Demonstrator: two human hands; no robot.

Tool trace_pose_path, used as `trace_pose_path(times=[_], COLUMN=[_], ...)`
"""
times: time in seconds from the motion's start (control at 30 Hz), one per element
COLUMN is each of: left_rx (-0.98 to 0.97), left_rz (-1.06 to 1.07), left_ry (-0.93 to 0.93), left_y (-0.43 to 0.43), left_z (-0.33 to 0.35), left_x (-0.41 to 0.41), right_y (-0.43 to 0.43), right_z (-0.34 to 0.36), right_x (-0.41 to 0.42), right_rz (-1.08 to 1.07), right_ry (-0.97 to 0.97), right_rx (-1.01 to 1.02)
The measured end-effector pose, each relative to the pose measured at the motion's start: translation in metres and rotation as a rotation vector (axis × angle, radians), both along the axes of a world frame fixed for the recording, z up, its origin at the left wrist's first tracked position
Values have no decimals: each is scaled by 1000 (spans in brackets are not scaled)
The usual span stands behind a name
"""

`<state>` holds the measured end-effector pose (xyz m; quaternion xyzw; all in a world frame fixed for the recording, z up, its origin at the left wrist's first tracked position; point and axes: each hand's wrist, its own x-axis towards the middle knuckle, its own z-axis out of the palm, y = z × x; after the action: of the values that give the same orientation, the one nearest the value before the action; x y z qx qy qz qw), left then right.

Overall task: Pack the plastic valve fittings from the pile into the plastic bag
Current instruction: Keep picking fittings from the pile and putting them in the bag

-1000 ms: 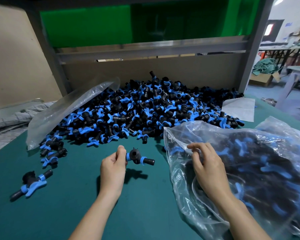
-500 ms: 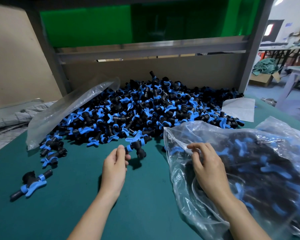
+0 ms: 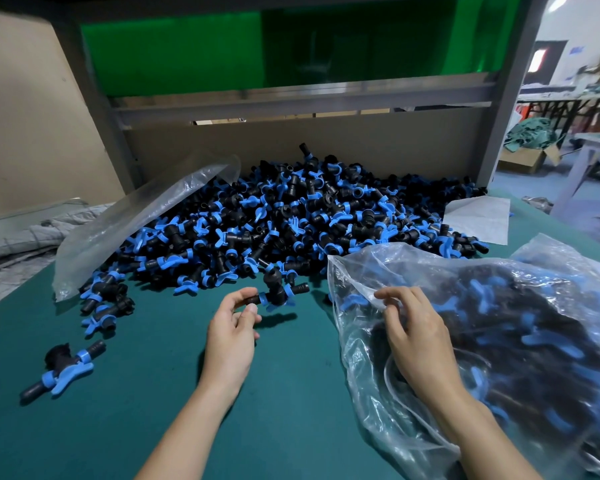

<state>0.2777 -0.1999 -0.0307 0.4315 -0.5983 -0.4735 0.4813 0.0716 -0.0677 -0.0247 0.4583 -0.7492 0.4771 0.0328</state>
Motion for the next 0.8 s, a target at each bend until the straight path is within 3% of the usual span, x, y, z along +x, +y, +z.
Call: trace_pose_path(times=[0.37,0.6,0.8], left_rx=[-26,-39,54], left_rz=[-13,-98,-281], left_ry=[-6,95,138], left_y=[4,24,60], left_z=[3,9,20], left_x=[1,-12,-51], right_y=[1,3,5], right_z=[1,22,67], right_x=[0,11,27], right_rz=[12,58,142], right_ry=[-11,-202,-201], right_rx=[-15,-220,-338])
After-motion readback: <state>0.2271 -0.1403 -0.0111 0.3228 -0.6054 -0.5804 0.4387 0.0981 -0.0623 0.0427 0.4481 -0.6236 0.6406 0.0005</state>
